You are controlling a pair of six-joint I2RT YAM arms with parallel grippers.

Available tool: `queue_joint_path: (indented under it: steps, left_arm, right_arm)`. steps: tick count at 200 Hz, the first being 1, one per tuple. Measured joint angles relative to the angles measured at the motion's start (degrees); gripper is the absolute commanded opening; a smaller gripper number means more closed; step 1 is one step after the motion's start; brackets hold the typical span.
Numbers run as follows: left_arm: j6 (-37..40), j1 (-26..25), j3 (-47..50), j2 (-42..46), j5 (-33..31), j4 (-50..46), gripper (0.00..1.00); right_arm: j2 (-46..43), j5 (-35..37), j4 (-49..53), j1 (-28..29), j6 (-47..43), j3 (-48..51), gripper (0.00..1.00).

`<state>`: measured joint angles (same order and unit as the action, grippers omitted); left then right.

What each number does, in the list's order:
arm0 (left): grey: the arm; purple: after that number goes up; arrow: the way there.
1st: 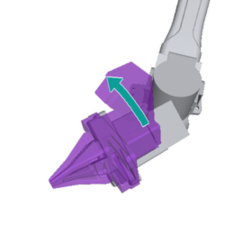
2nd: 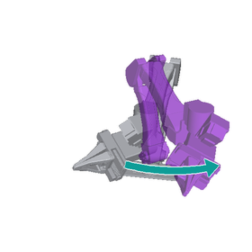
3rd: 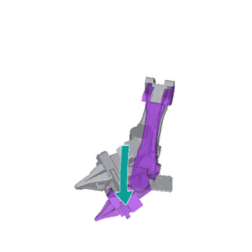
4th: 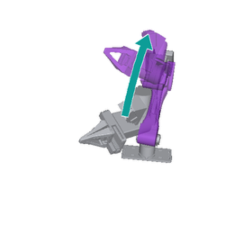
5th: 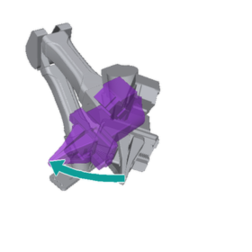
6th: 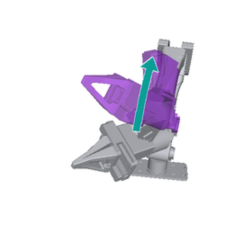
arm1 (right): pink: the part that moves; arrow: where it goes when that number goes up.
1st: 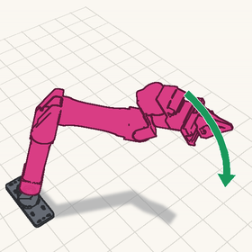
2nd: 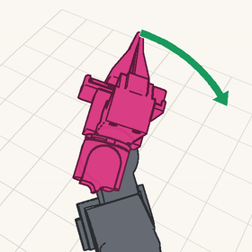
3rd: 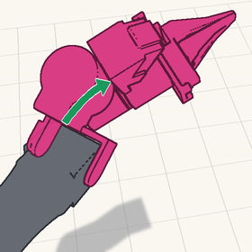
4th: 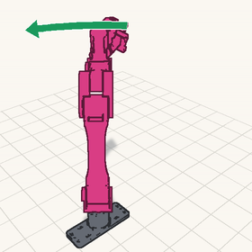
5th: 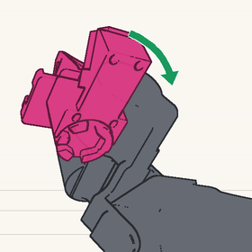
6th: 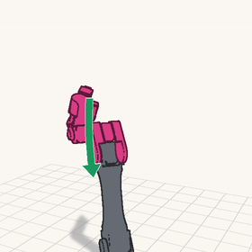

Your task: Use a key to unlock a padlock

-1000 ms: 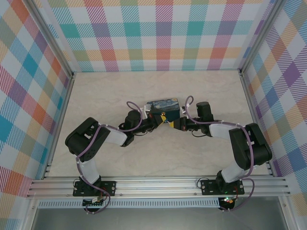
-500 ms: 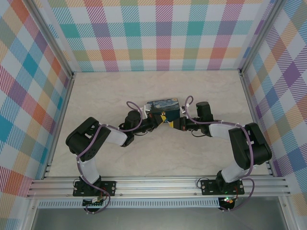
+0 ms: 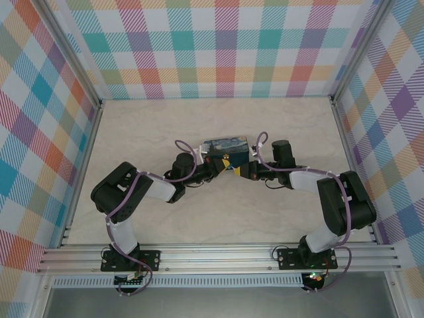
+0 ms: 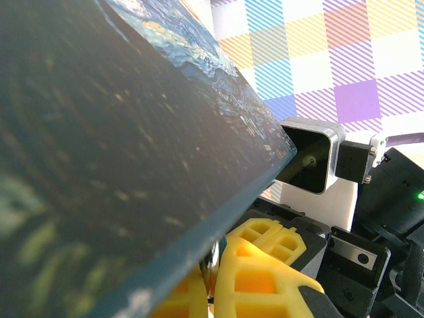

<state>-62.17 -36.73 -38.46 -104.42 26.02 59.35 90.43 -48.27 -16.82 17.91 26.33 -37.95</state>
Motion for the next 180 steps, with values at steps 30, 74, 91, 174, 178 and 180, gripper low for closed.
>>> queue_joint_path:
  steps: [30, 74, 91, 174, 178, 180]
  left_arm:
    - [0.0, 0.0, 0.04, 0.0, 0.07, 0.31, 0.0]
    - [-0.26, 0.02, 0.04, 0.0, 0.0, 0.61, 0.0]
    - [-0.44, 0.02, 0.04, 0.0, -0.09, 0.59, 0.0]
    - [-0.39, 0.28, 0.04, 0.0, -0.33, 0.61, 0.0]
    - [-0.39, 0.28, 0.04, 0.0, -0.46, 0.63, 0.0]
    - [-0.37, 0.28, 0.04, 0.0, -0.52, 0.63, 0.0]
  right_arm:
    - [0.0, 0.02, -0.07, -0.28, 0.0, 0.0, 0.04]
    - [0.79, -0.44, -1.53, -0.28, 1.2, 0.0, 0.04]
    - [1.46, -0.9, -2.67, -0.33, 1.81, 0.0, 0.04]
    - [3.54, -2.82, -6.23, -0.7, 4.66, -0.24, 0.04]
    - [3.69, -2.95, -6.29, -0.7, 4.85, -0.31, 0.04]
    - [3.78, -3.04, -6.38, -0.7, 4.9, -0.37, 0.04]
